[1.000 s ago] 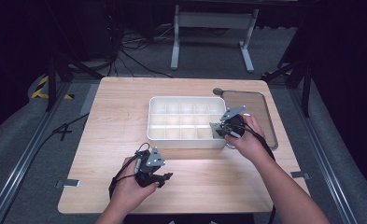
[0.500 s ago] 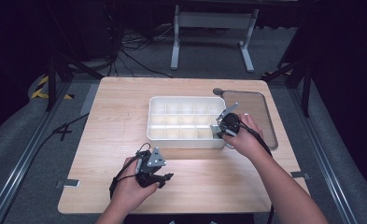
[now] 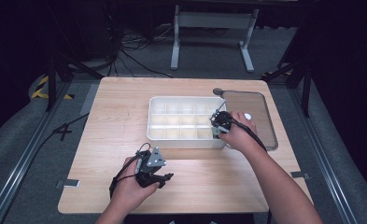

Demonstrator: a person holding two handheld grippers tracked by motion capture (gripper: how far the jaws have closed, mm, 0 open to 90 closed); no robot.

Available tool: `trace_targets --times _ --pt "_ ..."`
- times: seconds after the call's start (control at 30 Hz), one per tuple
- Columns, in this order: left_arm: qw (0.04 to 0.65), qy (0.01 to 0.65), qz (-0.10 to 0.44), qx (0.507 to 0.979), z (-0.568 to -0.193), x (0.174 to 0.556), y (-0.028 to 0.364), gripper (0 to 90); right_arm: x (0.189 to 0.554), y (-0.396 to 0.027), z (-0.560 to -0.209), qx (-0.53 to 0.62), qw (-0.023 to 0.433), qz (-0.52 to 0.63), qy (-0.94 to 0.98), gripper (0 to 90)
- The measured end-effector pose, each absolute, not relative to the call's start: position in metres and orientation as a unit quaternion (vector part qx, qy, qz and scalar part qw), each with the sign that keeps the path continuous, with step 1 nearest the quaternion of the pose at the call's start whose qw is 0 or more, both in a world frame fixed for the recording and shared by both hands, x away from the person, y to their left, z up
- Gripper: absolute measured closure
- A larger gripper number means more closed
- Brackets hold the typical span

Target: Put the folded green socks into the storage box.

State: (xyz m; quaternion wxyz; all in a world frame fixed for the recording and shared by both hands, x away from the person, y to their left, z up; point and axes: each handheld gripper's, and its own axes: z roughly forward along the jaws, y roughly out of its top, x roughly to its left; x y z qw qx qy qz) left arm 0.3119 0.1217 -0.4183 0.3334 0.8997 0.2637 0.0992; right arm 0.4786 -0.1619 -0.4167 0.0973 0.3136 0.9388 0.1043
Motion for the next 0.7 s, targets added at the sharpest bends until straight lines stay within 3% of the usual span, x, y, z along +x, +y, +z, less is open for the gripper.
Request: trace_targets --times 0.5,0.7 --pt "0.336 0.264 0.099 0.899 -0.418 0.311 0.122 46.8 0.489 -0.158 -0.418 0.325 0.068 0.076 0.940 75.6" --pt "0.337 0.271 0.099 0.896 -0.417 0.310 0.126 46.5 0.487 -0.158 -0.416 0.306 0.077 0.078 0.946 72.3"
